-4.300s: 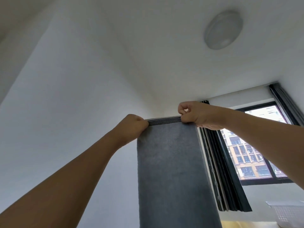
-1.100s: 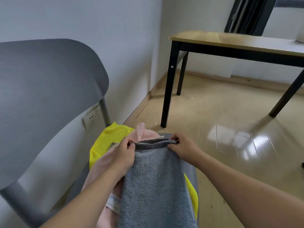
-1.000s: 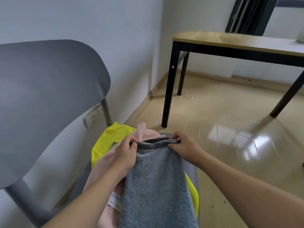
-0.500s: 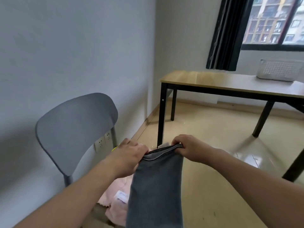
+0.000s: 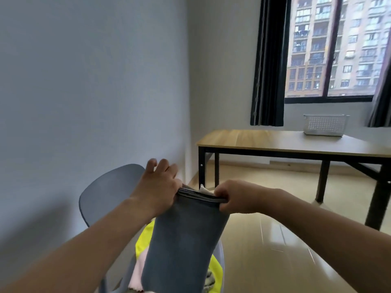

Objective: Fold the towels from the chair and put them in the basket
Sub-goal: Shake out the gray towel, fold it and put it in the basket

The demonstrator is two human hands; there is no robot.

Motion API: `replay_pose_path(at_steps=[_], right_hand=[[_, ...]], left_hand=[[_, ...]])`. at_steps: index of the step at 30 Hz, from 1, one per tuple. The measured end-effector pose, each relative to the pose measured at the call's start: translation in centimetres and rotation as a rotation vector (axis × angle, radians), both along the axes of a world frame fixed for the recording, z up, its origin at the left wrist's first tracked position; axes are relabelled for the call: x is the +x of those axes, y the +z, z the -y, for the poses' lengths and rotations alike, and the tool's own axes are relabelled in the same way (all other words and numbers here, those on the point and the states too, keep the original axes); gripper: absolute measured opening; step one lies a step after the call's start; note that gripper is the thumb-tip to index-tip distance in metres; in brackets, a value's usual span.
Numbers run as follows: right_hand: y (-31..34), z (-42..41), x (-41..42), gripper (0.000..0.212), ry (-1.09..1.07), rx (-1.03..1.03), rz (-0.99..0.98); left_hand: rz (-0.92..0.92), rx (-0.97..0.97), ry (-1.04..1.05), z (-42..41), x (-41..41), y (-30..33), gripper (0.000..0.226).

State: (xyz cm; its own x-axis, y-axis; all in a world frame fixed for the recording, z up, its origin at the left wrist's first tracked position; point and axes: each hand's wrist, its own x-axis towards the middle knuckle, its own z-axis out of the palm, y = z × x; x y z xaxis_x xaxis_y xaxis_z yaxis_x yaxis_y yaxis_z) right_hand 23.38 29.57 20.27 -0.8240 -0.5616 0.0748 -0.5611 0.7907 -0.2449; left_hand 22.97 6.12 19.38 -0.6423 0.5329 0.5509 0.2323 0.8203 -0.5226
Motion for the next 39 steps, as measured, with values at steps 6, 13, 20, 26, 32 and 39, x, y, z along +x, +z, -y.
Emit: replay_pose_path(at_steps=[6, 13, 20, 26, 32, 39], right_hand=[[-0.2, 0.8, 1.2, 0.032, 0.022, -0.106, 0.074], [-0.7, 0.4, 1.1, 0.009, 0.036, -0.089, 0.018], [-1.6, -0.4, 0.4, 0.018, 0.061, 0.043, -0.162], [-3.1, 0.0, -1.0, 0.020, 0.067, -0.018, -0.094], [-4.4, -0.6, -5.4, 0.013, -0.039, -0.010, 0.004], [-1.9, 0.7, -10.4, 0.017, -0.124, -0.007, -0.205]], left_hand=[[0.271, 0.086, 0.065, -0.4, 1.2, 1.5, 0.023], [0.474, 0.291, 0.036, 0.4, 2.0, 1.1, 0.032], [0.496, 0.131, 0.239, -0.2, 1.7, 0.1, 0.030], [0.481, 0.091, 0.270, 0.1, 1.1, -2.4, 0.032], [0.582, 0.483, -0.023, 0.6, -2.3, -4.2, 0.003], [0.462, 0.746, 0.057, 0.4, -8.4, -2.5, 0.014]])
